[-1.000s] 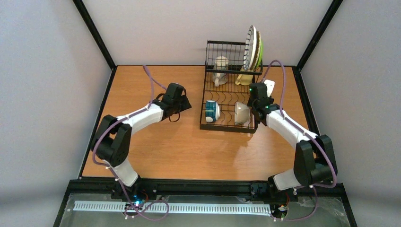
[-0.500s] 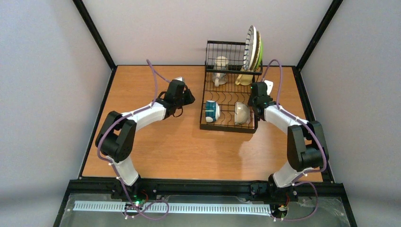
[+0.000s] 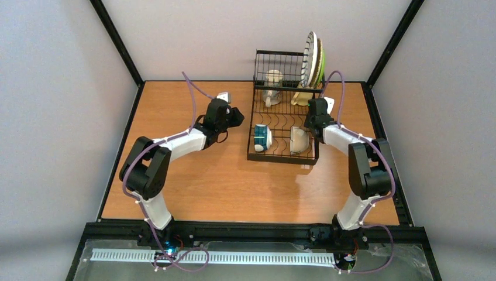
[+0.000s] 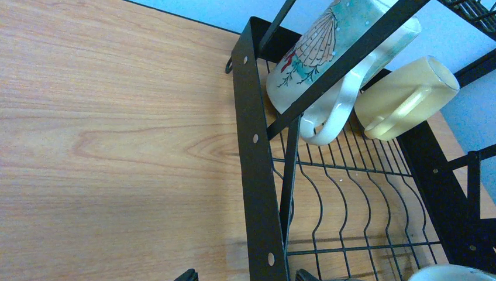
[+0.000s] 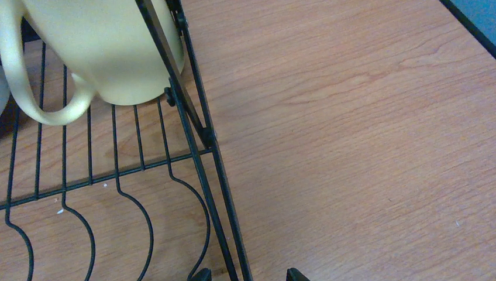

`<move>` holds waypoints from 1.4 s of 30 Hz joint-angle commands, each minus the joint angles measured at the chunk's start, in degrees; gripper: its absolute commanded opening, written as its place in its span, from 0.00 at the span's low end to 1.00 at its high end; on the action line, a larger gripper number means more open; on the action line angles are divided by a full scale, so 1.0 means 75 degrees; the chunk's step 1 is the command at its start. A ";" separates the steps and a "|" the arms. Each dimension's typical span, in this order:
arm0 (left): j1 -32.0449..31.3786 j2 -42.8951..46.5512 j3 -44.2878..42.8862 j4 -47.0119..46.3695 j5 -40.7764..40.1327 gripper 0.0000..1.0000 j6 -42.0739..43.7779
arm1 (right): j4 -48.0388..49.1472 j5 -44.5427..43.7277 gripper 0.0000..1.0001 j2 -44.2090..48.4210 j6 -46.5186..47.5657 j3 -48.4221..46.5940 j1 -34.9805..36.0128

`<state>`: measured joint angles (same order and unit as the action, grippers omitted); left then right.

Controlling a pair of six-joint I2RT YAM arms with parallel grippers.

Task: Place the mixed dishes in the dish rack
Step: Move the dish rack to the center of the board.

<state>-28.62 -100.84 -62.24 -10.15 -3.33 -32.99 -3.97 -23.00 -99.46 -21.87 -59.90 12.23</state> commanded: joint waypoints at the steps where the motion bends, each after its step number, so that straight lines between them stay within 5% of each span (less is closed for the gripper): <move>1: 0.0008 -0.0258 0.0050 -0.0698 0.0130 0.94 0.0309 | 0.0197 0.0146 0.73 -0.0292 -0.0039 -0.0230 -0.0167; 10: 0.0009 -0.0644 -0.0054 -0.1142 0.0397 0.94 0.0512 | 0.0245 0.0411 0.69 -0.0765 -0.0050 -0.0509 -0.0313; 27: -0.0025 -0.1137 -0.0415 -0.1377 0.0974 0.95 0.0560 | -0.0001 0.0664 0.42 -0.1119 -0.0049 -0.0874 -0.0330; 42: -0.0324 -0.1135 -0.0251 -0.1371 0.0997 0.95 0.0544 | -0.0068 0.0879 0.03 -0.0892 -0.0163 -0.0573 -0.0296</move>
<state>-30.26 -108.71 -64.03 -18.76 4.36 -30.15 -4.03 -16.40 -106.65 -20.58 -65.19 9.63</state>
